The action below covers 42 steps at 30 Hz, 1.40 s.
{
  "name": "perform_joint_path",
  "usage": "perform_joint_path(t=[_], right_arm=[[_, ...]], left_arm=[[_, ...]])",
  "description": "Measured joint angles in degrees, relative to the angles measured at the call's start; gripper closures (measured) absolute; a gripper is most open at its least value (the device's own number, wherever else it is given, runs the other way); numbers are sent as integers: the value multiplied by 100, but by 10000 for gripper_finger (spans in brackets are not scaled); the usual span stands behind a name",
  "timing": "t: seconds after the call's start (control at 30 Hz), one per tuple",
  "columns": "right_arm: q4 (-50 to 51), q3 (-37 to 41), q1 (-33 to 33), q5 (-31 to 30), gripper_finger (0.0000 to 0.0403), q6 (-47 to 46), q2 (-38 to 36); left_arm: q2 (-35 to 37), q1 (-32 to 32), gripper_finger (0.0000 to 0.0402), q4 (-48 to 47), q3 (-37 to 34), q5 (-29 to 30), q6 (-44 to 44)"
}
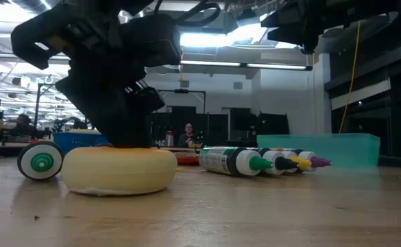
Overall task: Pick & Place Food Item
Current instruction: Put the yellow donut into the top blue bin
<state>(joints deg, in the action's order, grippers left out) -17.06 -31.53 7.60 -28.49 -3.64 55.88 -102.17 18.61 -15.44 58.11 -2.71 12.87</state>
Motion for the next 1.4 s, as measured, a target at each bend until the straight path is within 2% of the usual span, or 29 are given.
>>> perform_joint_path(t=[0.17,0.43,0.83,1.4], right_arm=[[0,2,0,0,149,2,0],[0,1,0,0,149,4,0],[0,1,0,0,149,20,0],[0,0,0,2,149,15,0]], left_arm=[[0,0,219,64,0,-71,17],[0,15,219,454,0,-565,232],[0,15,219,217,0,-189,233],[-64,15,219,434,2,-549,307]])
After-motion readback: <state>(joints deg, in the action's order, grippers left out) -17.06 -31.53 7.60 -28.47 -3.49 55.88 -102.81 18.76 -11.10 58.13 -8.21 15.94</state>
